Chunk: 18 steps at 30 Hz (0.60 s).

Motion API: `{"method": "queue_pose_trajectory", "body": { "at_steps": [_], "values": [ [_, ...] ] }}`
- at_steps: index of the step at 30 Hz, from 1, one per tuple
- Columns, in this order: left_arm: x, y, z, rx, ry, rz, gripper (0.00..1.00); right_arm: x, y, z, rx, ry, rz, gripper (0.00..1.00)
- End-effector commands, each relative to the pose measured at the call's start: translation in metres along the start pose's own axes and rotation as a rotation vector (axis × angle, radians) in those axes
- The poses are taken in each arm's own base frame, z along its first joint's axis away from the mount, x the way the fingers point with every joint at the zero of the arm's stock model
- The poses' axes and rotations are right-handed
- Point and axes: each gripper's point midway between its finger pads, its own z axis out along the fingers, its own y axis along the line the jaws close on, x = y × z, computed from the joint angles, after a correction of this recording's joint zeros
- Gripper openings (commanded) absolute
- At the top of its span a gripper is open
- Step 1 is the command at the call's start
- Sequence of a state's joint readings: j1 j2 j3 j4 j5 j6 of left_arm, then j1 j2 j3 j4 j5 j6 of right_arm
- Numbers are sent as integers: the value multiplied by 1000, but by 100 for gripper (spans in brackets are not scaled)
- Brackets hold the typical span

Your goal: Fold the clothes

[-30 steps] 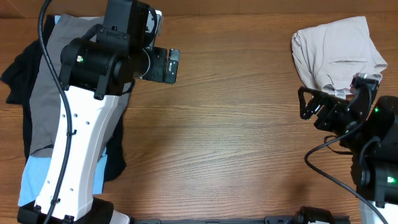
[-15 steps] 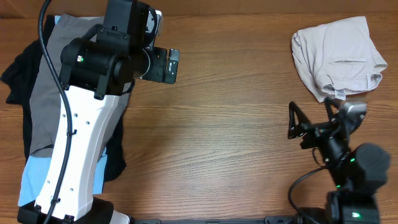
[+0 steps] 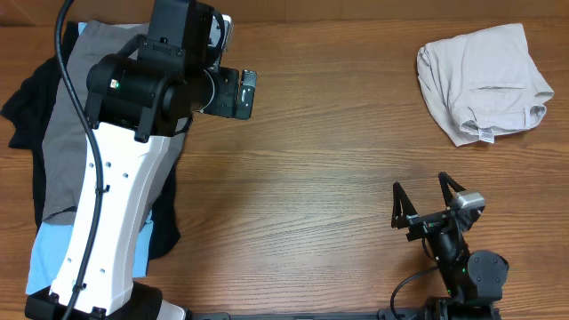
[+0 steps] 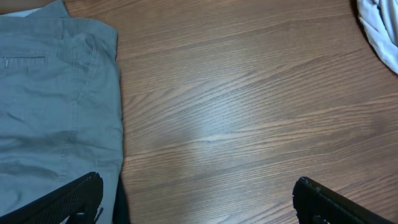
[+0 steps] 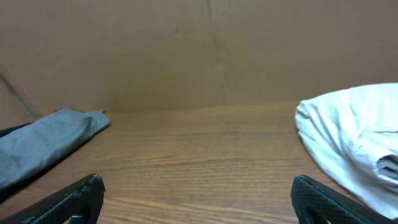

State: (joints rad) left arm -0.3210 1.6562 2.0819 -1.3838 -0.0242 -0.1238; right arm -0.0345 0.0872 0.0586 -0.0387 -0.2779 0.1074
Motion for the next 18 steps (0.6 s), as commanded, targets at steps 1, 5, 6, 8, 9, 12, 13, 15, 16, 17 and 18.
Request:
{"method": "queue_pose_trajectory", "body": {
  "at_steps": [1,5,6,8,9,12,13,15,16,17,18],
  "values": [
    [0,-1,1,-6,1,21,100,2,-8,-2,52,-34,-10,100],
    [0,-1,1,-6,1,21,100,13,-11,-2,63,-10,-4,100],
    [0,-1,1,-6,1,21,100,12,-12,-2,71,-13,-4,100],
    [0,-1,1,-6,1,21,100,11,-13,-2,75,-16,-5,100],
    [0,-1,1,-6,1,21,100,11,-12,-3,74,-19,-6,100],
    [0,-1,1,-6,1,21,100,10,-12,-3,73,-20,-5,100],
    [0,-1,1,-6,1,21,100,10,-12,-3,74,-20,-5,100],
    [0,-1,1,-6,1,21,100,10,-12,-3,74,-20,-6,100],
    [0,-1,1,-6,1,21,100,10,-12,-3,74,-20,-5,100],
    [0,-1,1,-6,1,21,100,10,-12,-3,74,-20,-6,100],
    [0,-1,1,-6,1,21,100,10,-12,-3,74,-20,-5,100]
  ]
}}
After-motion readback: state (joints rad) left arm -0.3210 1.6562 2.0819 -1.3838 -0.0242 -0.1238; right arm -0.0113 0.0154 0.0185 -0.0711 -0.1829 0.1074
